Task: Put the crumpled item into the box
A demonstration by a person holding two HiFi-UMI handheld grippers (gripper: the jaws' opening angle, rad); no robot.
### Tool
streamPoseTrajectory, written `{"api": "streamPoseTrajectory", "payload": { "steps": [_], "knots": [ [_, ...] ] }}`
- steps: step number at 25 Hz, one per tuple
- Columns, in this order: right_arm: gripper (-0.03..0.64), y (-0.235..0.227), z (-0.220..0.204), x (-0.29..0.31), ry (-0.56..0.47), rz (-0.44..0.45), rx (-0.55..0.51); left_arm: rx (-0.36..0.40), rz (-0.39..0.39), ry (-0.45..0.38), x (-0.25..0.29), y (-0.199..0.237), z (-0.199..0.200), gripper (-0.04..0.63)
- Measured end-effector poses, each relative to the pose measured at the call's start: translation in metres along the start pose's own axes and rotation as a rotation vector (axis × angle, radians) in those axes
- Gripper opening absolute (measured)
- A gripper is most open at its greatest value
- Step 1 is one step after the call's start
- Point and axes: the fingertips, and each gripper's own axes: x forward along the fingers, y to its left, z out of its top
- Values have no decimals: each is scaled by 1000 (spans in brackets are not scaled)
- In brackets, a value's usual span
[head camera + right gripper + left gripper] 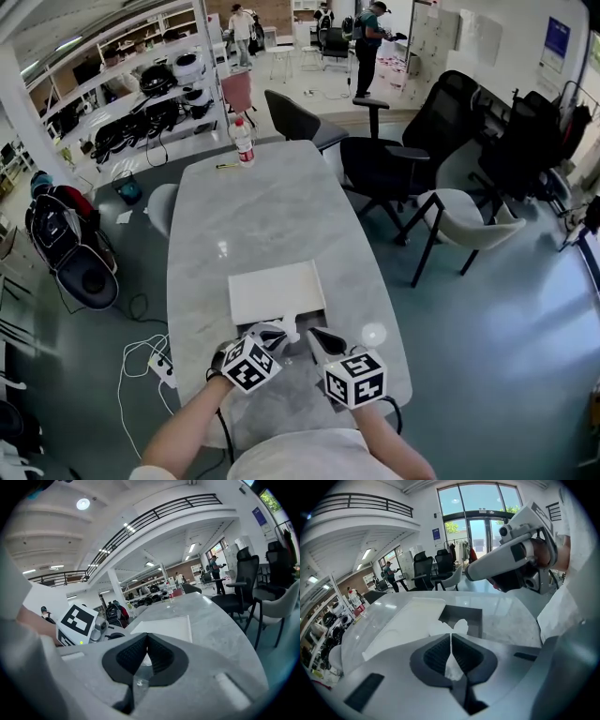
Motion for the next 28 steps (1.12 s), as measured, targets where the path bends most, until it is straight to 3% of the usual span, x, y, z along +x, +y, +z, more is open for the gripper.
{"api": "streamPoseTrajectory", "payload": {
  "steps": [15,23,28],
  "knots": [
    [5,-17,-11,-2,18,2,41,71,-74,91,30,-19,-11,18],
    [5,-19,-13,-4,25,-5,46,36,-67,127,36,-15,-23,18],
    [5,-15,-15,-4,26,3,40,-23,-82,132,36,-18,-28,20]
  ]
}}
